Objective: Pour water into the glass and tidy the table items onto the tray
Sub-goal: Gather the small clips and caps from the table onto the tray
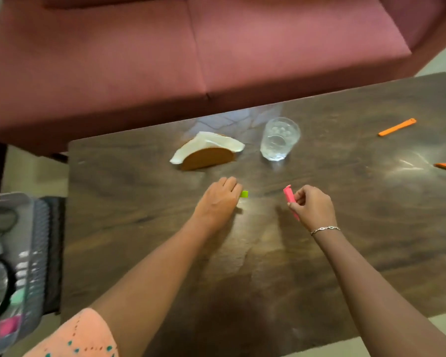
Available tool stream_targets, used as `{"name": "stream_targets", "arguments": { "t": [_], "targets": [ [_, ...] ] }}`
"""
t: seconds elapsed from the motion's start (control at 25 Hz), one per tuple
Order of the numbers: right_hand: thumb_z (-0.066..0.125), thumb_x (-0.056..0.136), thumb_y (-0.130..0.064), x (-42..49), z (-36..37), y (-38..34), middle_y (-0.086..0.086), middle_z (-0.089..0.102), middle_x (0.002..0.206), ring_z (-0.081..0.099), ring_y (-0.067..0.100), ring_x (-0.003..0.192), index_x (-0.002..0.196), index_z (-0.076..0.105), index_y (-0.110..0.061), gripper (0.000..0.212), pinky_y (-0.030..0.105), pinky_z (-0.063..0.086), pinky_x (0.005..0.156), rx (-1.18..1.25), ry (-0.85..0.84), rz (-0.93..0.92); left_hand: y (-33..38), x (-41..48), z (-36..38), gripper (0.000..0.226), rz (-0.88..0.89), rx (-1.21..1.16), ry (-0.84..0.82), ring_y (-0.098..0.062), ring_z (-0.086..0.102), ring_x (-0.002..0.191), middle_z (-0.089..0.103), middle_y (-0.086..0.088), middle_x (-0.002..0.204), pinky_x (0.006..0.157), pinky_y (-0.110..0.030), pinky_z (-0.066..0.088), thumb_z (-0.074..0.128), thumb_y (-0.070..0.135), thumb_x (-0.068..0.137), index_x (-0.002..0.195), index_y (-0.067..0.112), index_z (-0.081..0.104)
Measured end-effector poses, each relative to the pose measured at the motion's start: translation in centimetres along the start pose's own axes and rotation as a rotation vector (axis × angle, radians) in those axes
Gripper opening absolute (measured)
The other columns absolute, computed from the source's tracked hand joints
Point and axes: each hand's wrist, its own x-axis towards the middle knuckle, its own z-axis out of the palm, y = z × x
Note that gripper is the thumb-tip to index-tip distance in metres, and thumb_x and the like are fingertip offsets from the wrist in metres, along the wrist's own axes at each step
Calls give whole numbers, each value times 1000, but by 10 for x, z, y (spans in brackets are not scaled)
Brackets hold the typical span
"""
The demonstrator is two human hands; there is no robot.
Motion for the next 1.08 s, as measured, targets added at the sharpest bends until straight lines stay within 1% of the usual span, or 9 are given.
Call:
{"name": "stream_targets", "arguments": {
  "t": [0.12, 0.2, 0.36, 0.52, 0.64, 0.76, 0.92, 0.96, 1.08],
  "targets": [
    [67, 76, -13, -11, 33, -51, 14, 65, 87, 60, 31, 82, 78, 59, -4, 12, 37, 44, 71, -17, -51, -109, -38, -48, -15, 18, -54, 31, 51, -22, 56, 58, 60, -6, 69, 47, -27, 43, 64, 1, 54, 70, 9, 63],
    [67, 76, -12, -23, 59, -93, 14, 65, 87, 60, 31, 82, 77, 59, -5, 11, 36, 43, 70, -20, -103, -181, -70, -84, -29, 15, -95, 105, 68, -20, 56, 57, 59, -4, 67, 46, -26, 41, 55, 4, 59, 68, 11, 64],
    [67, 76, -9, -43, 106, -170, 14, 65, 87, 60, 31, 83, 77, 58, -8, 9, 30, 36, 65, -24, -191, -306, -131, -159, -47, 28, -210, 143, 81, -24, 59, 59, 61, -6, 69, 47, -27, 47, 38, 9, 69, 70, 10, 66],
    [69, 76, -10, -63, 152, -237, 13, 66, 84, 61, 30, 80, 79, 62, -3, 10, 29, 35, 64, -19, -252, -430, -193, -239, -62, 27, -466, 118, 133, -32, 60, 65, 61, -15, 76, 50, -35, 51, 40, 4, 70, 81, 1, 65],
    [68, 76, -10, -80, 189, -281, 13, 66, 83, 62, 30, 79, 79, 61, -3, 10, 34, 44, 68, -23, -303, -512, -234, -293, -71, 22, -677, 126, 160, -34, 58, 65, 59, -17, 76, 50, -37, 50, 59, -9, 60, 80, 1, 63],
    [68, 76, -11, -91, 215, -313, 13, 67, 82, 62, 29, 77, 80, 63, -1, 12, 38, 48, 72, 2, -330, -570, -262, -326, -72, 31, -804, 174, 59, -30, 55, 60, 56, -14, 69, 48, -32, 44, 73, -15, 50, 73, 3, 61],
    [67, 77, -11, -104, 242, -349, 14, 66, 83, 61, 30, 76, 79, 63, 0, 12, 42, 50, 73, 6, -335, -647, -279, -341, -45, 23, -821, 227, -97, -27, 56, 54, 58, -10, 62, 46, -28, 43, 67, -9, 47, 61, 7, 59],
    [67, 77, -10, -106, 246, -356, 14, 66, 83, 61, 29, 75, 79, 63, 0, 11, 42, 50, 73, 6, -340, -665, -281, -342, -38, 14, -809, 258, -129, -26, 58, 58, 59, -8, 64, 50, -28, 44, 61, -4, 54, 63, 7, 61],
    [69, 76, -9, -110, 252, -370, 13, 65, 83, 61, 26, 74, 81, 63, -1, 11, 41, 51, 72, 14, -346, -704, -288, -340, -24, 31, -889, 155, -373, -33, 55, 98, 59, -15, 102, 79, -39, 43, 34, 4, 82, 99, 1, 60]
  ]
}}
